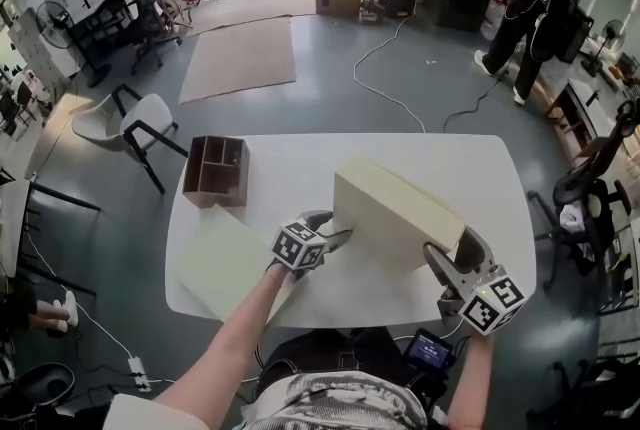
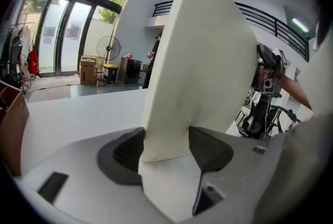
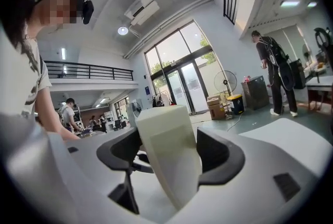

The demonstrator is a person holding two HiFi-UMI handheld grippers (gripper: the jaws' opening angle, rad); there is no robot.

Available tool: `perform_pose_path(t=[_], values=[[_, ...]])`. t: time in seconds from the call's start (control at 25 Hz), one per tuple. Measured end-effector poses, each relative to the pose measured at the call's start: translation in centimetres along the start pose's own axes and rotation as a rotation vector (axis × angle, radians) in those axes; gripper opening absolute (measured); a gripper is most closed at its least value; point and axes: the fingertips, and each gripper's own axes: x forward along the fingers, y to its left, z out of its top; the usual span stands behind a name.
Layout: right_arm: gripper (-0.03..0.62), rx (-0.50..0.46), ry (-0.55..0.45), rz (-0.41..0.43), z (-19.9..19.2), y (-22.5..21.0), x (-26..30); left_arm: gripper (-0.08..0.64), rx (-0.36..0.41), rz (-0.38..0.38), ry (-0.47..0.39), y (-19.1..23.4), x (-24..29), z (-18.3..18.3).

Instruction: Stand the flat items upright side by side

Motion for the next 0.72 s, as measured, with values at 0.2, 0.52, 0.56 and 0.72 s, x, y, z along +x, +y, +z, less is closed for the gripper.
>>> perform_pose_path(t=[0.2, 0.52, 0.56, 0.72], values=[[0.339, -0.046, 0.1, 0.074, -3.0, 0.6, -0.1, 0.268, 0.017, 0.009, 0.011, 0.0, -0.5, -0.6], [0.322, -0.212, 0.28, 0.026, -7.6, -0.3, 0.6, 0.267, -0.024, 0.016, -0.016, -0.1, -0.8, -0.7], [0.321, -0.211, 0.274, 0.02, -7.5, -0.4, 0.7, 0.264, -0.034, 0.017, -0.025, 0.0, -0.9, -0.6], [0.314, -0.195, 0.246, -0.035, -7.4, -0.5, 1.3, 0.253, -0.077, 0.033, -0.07, 0.3, -1.9, -0.2]])
